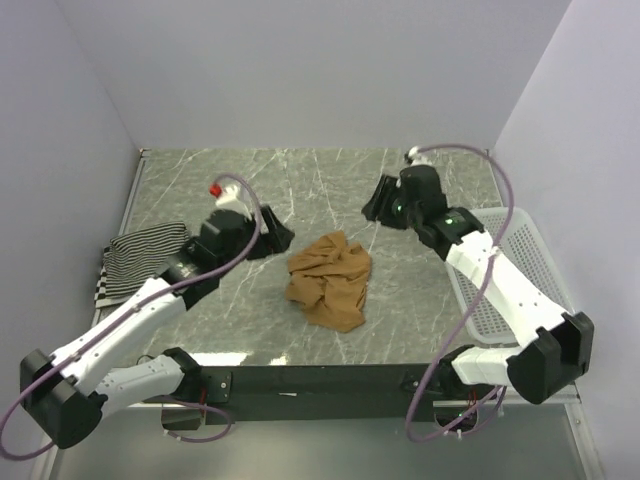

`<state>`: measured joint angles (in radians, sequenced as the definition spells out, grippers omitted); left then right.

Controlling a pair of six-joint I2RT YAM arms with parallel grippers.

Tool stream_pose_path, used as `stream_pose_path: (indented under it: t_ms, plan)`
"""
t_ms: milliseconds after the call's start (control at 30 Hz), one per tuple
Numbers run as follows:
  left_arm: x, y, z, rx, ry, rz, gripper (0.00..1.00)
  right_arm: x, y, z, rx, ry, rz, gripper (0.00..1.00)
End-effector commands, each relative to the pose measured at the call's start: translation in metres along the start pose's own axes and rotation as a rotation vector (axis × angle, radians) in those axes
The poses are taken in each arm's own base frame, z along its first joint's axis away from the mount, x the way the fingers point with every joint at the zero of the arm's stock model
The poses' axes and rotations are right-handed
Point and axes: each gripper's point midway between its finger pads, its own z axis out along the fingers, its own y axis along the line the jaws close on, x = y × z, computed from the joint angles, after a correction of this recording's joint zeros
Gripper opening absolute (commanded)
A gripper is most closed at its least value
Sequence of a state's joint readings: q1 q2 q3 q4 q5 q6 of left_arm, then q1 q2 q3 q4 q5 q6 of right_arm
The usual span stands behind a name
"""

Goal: Fold and stack the tank tops

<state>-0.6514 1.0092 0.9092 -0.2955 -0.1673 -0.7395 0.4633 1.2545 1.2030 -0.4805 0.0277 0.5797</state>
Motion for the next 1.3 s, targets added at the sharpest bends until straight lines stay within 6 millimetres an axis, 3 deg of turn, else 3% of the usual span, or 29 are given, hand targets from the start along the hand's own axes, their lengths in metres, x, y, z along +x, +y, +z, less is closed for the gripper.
stream_pose_path:
  t_ms: [0, 33, 67, 100, 167, 200, 267, 333, 400, 467, 500, 600, 733, 767, 933, 1033, 1100, 1133, 1167, 1200, 1267]
  plan:
    - [0.058, 0.022, 0.015, -0.002, 0.132, -0.076, 0.84, 0.028, -0.028, -0.003, 0.070, 0.023, -0.015, 0.56]
    - [0.081, 0.035, 0.017, -0.023, 0.180, -0.092, 0.82, 0.034, -0.030, -0.001, 0.054, 0.022, -0.010, 0.56]
    - [0.091, 0.034, 0.018, -0.004, 0.197, -0.099, 0.78, 0.041, -0.035, -0.003, 0.056, 0.019, -0.001, 0.55]
    - [0.100, 0.037, 0.019, -0.009, 0.214, -0.103, 0.76, 0.065, -0.052, 0.002, 0.095, 0.065, 0.001, 0.55]
    - [0.127, 0.041, 0.017, -0.015, 0.258, -0.103, 0.75, 0.085, -0.060, 0.004, 0.098, 0.092, 0.016, 0.54]
    - [0.137, 0.043, 0.018, -0.026, 0.274, -0.097, 0.75, 0.109, -0.073, 0.006, 0.117, 0.140, 0.021, 0.52]
    - [0.159, 0.046, 0.016, -0.046, 0.320, -0.084, 0.75, 0.130, -0.063, 0.004, 0.061, 0.157, 0.031, 0.52]
    - [0.176, 0.052, 0.015, -0.060, 0.340, -0.089, 0.76, 0.162, -0.068, 0.002, 0.055, 0.201, 0.024, 0.52]
    - [0.186, 0.046, 0.010, -0.022, 0.356, -0.092, 0.77, 0.193, -0.063, -0.005, 0.028, 0.252, 0.009, 0.51]
    - [0.195, 0.042, 0.007, 0.000, 0.372, -0.103, 0.77, 0.211, -0.051, -0.012, -0.014, 0.272, -0.002, 0.51]
    - [0.198, 0.040, 0.004, 0.006, 0.375, -0.101, 0.77, 0.221, -0.056, -0.013, -0.003, 0.280, -0.007, 0.51]
    - [0.206, 0.036, 0.003, 0.018, 0.373, -0.096, 0.78, 0.240, -0.046, -0.019, -0.051, 0.300, -0.007, 0.51]
    - [0.215, 0.031, 0.013, 0.019, 0.376, -0.082, 0.78, 0.260, -0.046, -0.012, -0.025, 0.327, -0.022, 0.51]
    - [0.218, 0.040, 0.018, -0.028, 0.371, -0.063, 0.78, 0.262, -0.045, -0.010, -0.015, 0.329, -0.028, 0.51]
    - [0.214, 0.037, 0.034, -0.051, 0.341, -0.022, 0.75, 0.275, -0.056, 0.001, 0.063, 0.342, -0.060, 0.41]
    - [0.216, 0.031, 0.040, -0.036, 0.351, -0.012, 0.65, 0.270, -0.052, 0.000, 0.061, 0.333, -0.062, 0.18]
    - [0.213, 0.028, 0.039, -0.029, 0.348, -0.012, 0.48, 0.260, -0.046, -0.004, 0.060, 0.316, -0.062, 0.02]
    - [0.208, 0.022, 0.040, -0.020, 0.341, -0.007, 0.40, 0.249, -0.041, -0.008, 0.045, 0.288, -0.054, 0.00]
    - [0.201, 0.016, 0.038, -0.011, 0.329, -0.012, 0.22, 0.235, -0.032, -0.012, 0.031, 0.255, -0.048, 0.00]
    - [0.194, 0.015, 0.035, -0.025, 0.323, -0.004, 0.13, 0.229, -0.034, -0.018, 0.045, 0.248, -0.056, 0.00]
    - [0.177, 0.006, 0.028, -0.004, 0.289, -0.003, 0.01, 0.195, -0.012, -0.034, -0.021, 0.173, -0.038, 0.00]
